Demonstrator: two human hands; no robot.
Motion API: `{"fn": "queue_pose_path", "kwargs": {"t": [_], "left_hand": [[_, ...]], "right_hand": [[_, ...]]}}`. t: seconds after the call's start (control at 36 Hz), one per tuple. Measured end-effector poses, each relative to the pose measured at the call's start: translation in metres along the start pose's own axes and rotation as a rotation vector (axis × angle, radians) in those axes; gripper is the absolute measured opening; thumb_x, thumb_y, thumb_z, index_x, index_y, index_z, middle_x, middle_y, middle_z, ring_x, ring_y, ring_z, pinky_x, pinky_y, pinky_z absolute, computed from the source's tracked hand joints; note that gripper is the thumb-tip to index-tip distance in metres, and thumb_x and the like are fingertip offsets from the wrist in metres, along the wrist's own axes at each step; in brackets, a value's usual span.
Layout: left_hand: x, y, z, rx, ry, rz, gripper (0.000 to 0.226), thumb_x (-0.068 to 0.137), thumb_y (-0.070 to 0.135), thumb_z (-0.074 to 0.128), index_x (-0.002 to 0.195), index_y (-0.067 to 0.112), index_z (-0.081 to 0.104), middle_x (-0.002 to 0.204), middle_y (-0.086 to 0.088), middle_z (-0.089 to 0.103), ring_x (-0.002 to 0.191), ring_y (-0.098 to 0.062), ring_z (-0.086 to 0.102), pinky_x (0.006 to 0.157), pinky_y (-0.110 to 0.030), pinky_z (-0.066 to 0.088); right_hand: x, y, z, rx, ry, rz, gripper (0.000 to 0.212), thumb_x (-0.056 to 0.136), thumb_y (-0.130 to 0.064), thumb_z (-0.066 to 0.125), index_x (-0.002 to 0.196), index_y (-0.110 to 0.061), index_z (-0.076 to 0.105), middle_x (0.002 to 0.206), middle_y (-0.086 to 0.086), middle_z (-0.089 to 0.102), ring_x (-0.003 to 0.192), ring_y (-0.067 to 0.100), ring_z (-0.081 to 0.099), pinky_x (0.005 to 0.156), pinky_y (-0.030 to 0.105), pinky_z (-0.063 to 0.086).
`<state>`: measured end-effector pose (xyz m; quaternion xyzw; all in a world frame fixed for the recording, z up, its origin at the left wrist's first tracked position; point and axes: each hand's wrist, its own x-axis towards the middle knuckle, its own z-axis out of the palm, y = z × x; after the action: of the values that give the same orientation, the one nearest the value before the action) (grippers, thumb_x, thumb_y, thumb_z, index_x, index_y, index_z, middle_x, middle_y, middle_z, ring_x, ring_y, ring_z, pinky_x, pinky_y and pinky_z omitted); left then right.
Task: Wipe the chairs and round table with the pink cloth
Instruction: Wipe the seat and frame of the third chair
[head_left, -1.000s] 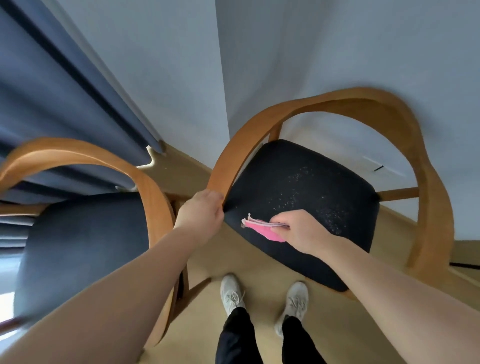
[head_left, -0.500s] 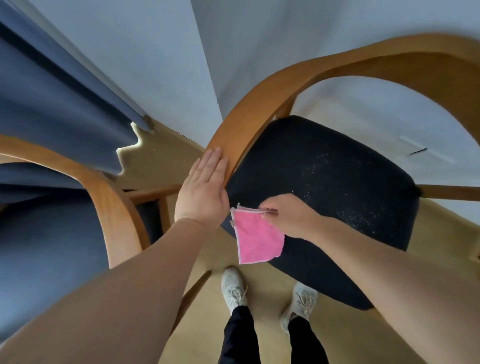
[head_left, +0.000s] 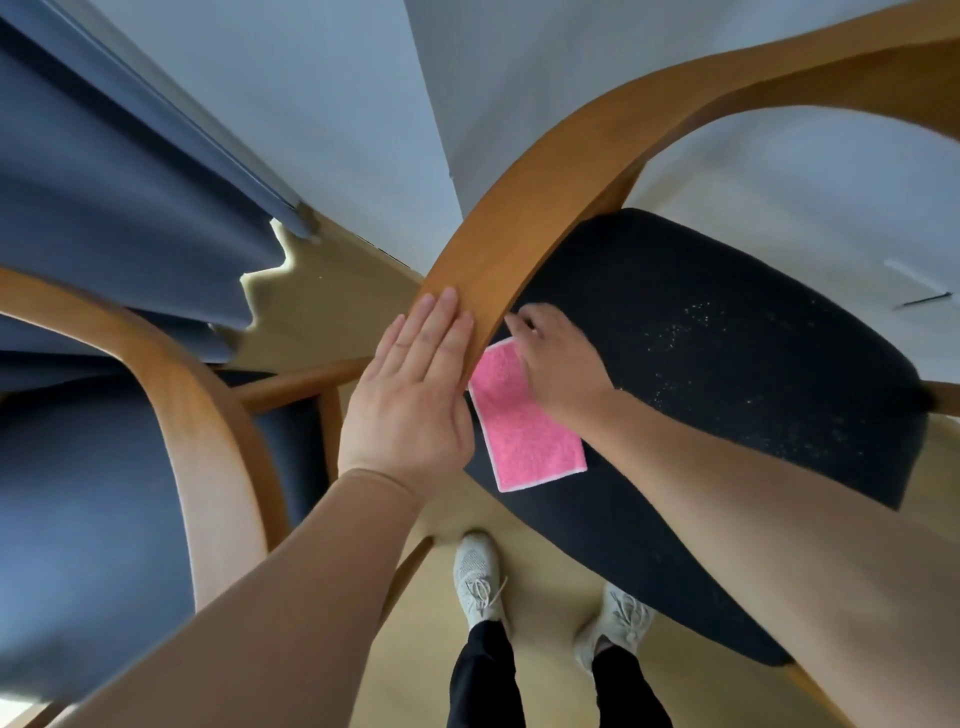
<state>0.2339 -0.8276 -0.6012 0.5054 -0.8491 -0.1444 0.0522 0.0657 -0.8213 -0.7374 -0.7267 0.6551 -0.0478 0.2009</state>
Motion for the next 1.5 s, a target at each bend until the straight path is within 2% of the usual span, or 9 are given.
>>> {"fn": "queue_pose_path", "kwargs": {"t": [0.14,0.28,0.44,0.67,0.83,0.94,1.14,1.36,1.5], "left_hand": [[0.000,0.001,0.001,0.002,0.021,0.006,0.053,0.087,0.016,0.031,0.135,0.003,0.047,0.145,-0.013,0.041,0.137,-0.026,0.033,0.115,-0.038,0.019],[-0.001,0.000,0.002,0.019,0.022,0.014,0.053,0.088,0.017,0.030,0.137,0.005,0.045,0.146,-0.011,0.039,0.138,-0.022,0.030,0.115,-0.035,0.016],[-0.001,-0.001,0.003,0.034,0.025,0.036,0.054,0.091,0.023,0.024,0.139,0.005,0.041,0.147,-0.011,0.036,0.137,-0.017,0.023,0.115,-0.030,0.010],[-0.002,-0.001,0.004,0.029,0.037,0.040,0.055,0.090,0.024,0.026,0.140,0.006,0.040,0.148,-0.009,0.036,0.137,-0.016,0.021,0.113,-0.041,0.017],[-0.001,-0.001,0.006,0.044,0.034,0.049,0.056,0.088,0.023,0.025,0.140,0.005,0.039,0.149,-0.010,0.034,0.138,-0.016,0.020,0.115,-0.038,0.017],[-0.001,-0.001,0.005,0.052,0.042,0.059,0.055,0.087,0.019,0.027,0.139,0.004,0.039,0.148,-0.011,0.035,0.137,-0.017,0.021,0.115,-0.035,0.015],[0.001,-0.001,0.004,0.046,0.068,0.067,0.055,0.087,0.020,0.029,0.136,0.003,0.045,0.145,-0.013,0.041,0.136,-0.022,0.031,0.113,-0.035,0.017],[0.000,0.000,0.004,0.074,0.046,0.056,0.055,0.087,0.021,0.027,0.136,0.003,0.045,0.144,-0.014,0.041,0.135,-0.020,0.029,0.110,-0.047,0.023],[-0.001,0.000,0.004,0.086,0.010,0.039,0.058,0.089,0.026,0.023,0.139,0.005,0.041,0.148,-0.011,0.037,0.138,-0.020,0.026,0.113,-0.043,0.019]], "right_hand": [[-0.038,-0.013,0.047,-0.192,-0.231,-0.252,0.081,0.094,-0.034,0.052,0.153,-0.003,0.006,0.161,0.019,0.005,0.148,0.034,-0.010,0.118,0.046,-0.014],[-0.037,-0.015,0.080,-0.293,-0.214,-0.093,0.094,0.091,-0.055,0.038,0.151,0.000,-0.009,0.161,0.021,-0.008,0.146,0.039,-0.020,0.118,0.054,-0.004],[-0.046,-0.035,0.105,-0.189,-0.129,0.021,0.111,0.082,-0.058,0.055,0.152,0.001,-0.006,0.161,0.023,-0.004,0.148,0.039,-0.013,0.118,0.056,0.006],[-0.071,-0.049,0.114,-0.148,0.005,-0.003,0.078,0.096,-0.040,0.030,0.153,-0.006,-0.010,0.162,0.015,0.010,0.150,0.031,-0.003,0.121,0.048,-0.004],[-0.061,-0.049,0.105,-0.133,-0.021,-0.011,0.092,0.090,-0.046,0.040,0.152,-0.009,-0.017,0.161,0.015,0.011,0.150,0.033,-0.003,0.119,0.050,-0.010],[-0.013,-0.042,0.089,-0.234,-0.157,-0.055,0.089,0.091,-0.058,0.041,0.156,-0.013,0.001,0.164,0.010,0.004,0.149,0.029,-0.010,0.109,0.047,-0.031],[0.036,-0.045,0.073,-0.283,-0.139,-0.033,0.065,0.095,-0.055,0.022,0.137,-0.016,0.052,0.148,0.005,0.047,0.147,0.027,0.021,0.117,0.054,-0.005],[-0.018,-0.043,0.095,-0.212,-0.086,0.029,0.101,0.083,-0.060,0.052,0.155,-0.008,0.005,0.162,0.015,0.011,0.149,0.034,-0.005,0.117,0.051,-0.015],[-0.089,-0.046,0.109,-0.144,-0.030,0.030,0.076,0.091,-0.041,0.024,0.155,-0.009,-0.002,0.163,0.012,0.001,0.150,0.031,-0.007,0.121,0.051,0.002]]}}
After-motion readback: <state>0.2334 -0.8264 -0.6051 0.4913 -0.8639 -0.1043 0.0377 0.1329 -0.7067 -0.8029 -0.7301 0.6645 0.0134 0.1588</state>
